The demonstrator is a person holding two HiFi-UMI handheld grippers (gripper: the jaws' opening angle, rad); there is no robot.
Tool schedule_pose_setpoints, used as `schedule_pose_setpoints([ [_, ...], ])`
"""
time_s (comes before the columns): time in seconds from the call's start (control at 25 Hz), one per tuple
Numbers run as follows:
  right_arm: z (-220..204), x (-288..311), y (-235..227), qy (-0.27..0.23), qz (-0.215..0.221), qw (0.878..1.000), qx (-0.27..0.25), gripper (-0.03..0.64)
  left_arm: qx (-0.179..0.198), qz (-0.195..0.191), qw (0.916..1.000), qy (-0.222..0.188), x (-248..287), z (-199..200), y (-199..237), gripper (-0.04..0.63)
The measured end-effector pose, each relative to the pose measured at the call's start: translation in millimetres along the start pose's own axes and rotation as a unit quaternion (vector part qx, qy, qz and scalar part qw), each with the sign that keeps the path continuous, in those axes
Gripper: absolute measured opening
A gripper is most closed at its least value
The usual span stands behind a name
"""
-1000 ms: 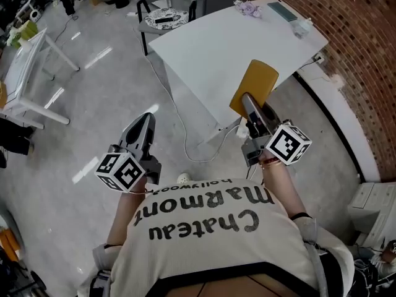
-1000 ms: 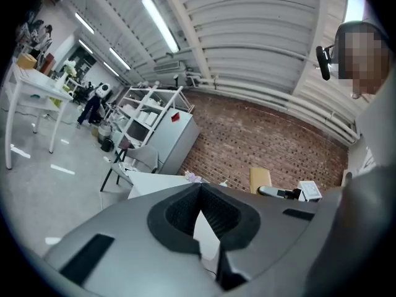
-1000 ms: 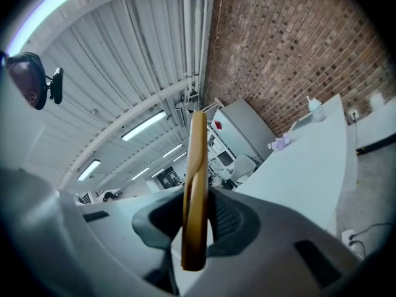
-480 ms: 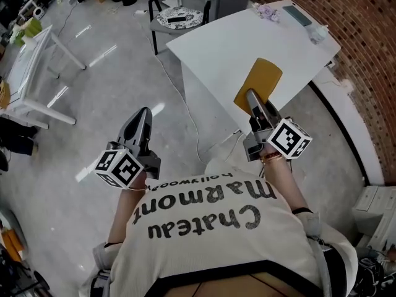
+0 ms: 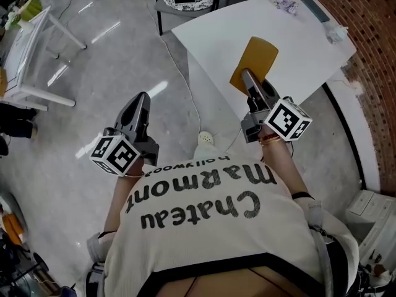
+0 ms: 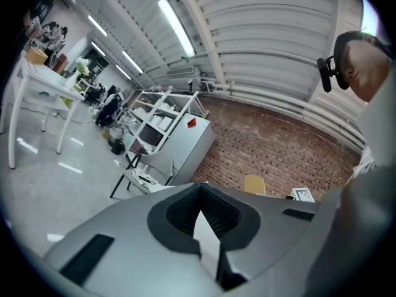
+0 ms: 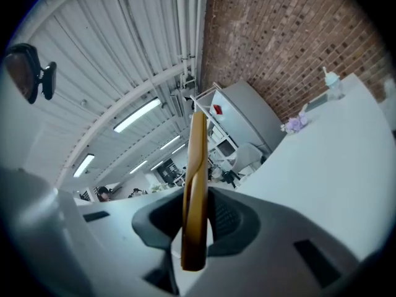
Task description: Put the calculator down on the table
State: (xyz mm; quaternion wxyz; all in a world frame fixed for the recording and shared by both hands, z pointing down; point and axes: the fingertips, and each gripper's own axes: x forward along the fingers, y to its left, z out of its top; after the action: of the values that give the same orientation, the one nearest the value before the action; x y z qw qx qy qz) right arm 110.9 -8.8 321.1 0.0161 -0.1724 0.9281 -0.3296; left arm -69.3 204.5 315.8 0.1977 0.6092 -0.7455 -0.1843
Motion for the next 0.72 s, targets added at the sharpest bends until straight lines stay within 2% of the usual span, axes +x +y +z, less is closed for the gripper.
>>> schedule_pose_setpoints([
  [0.12,8.4,23.4,-5.9,0.009,0.001,0.999,-0.039,0.091,-0.001,-0.002,1.0000,0.001,21.9,9.6,7.3,0.002],
  [0.2,11.3,37.9,-13.6,0.016,-0.001,0.999,-0.045,0.091,-0.001,0.002,1.0000,0.007,38.7,11.0,13.7,0.002],
  [0.4,20.2,60.9,-41.0,0.022,-0.015,0.999,-0.038,0.091,0.043,0.019,0.9974,0.053,87.2,6.0,27.7,0.002],
  [0.56,32.8,71.0,-81.0,0.018,-0.045,0.999,-0.008,0.091,0.023,-0.001,0.9979,0.060,125.5,3.9,26.7,0.002],
  [0.72,40.2,82.3,-122.1,0.018,-0.079,0.996,0.037,0.091,0.060,0.008,0.9952,0.078,158.1,1.2,31.7,0.002],
])
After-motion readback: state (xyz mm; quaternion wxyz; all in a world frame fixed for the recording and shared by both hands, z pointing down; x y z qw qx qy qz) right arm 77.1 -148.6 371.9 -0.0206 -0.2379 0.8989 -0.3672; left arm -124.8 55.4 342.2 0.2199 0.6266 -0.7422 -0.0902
